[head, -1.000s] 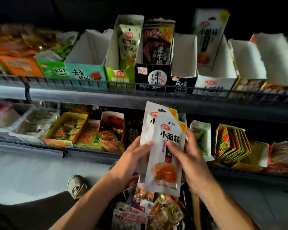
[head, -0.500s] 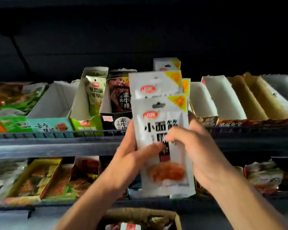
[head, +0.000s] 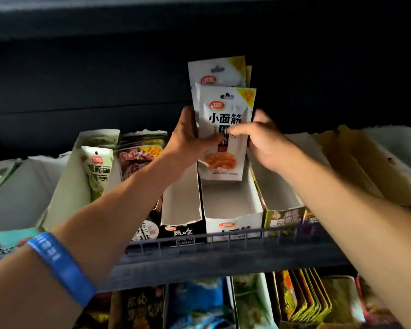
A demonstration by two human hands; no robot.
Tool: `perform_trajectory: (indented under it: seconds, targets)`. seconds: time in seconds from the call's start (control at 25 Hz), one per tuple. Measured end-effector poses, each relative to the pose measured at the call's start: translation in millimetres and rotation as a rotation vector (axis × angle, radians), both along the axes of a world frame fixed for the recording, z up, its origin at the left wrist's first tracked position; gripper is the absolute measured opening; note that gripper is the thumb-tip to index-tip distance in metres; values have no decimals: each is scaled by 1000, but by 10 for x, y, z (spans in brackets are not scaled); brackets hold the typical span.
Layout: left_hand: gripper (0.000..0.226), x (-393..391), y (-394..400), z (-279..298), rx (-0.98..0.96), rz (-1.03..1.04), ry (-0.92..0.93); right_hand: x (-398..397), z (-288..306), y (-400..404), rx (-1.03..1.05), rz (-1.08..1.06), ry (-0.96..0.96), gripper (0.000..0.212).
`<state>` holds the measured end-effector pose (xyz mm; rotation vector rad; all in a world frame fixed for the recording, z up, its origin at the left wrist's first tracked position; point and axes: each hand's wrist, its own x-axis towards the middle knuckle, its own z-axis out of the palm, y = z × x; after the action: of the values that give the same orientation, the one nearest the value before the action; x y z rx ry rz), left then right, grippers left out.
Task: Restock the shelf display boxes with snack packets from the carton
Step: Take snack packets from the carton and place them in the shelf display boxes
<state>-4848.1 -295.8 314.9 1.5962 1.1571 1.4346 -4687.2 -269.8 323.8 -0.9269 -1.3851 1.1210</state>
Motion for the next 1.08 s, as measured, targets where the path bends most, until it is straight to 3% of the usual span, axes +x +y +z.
perform_trajectory:
  seconds: [0.12,0.2,0.28,0.44,0.6,0.76,0.88,1.0,1.08]
  targets:
    - [62,-125,201,-108,-30,73,203,60,-77,199,22,-29,-344,53]
    - [75,-168,230,-134,-30,179,431,68,-139,249,41,-47,-639,75]
    - [79,-176,212,-135,-44,266,499,69,-202,245,61,-136,-822,100]
    - [82,-131,184,-119,-81,270,618,114,-179,126,38,-189,-910,112]
    - [95,-83,234,-173,-104,342,765,89,-167,56,12,-222,-962,99]
    - [81,-44,212,-209,-87,399,814,53,-203,-33,-1,-241,-928,93]
    - [74,-86,-7,-206,37,380,773,139,-339,-245,114,-322,-936,97]
    - [81,-126,-480,-253,124,358,759,190,-496,-720,415,-429,-927,94]
    - [84,-151,-875,-340,206,343,811,156,-634,-1129,607,-363,-864,90]
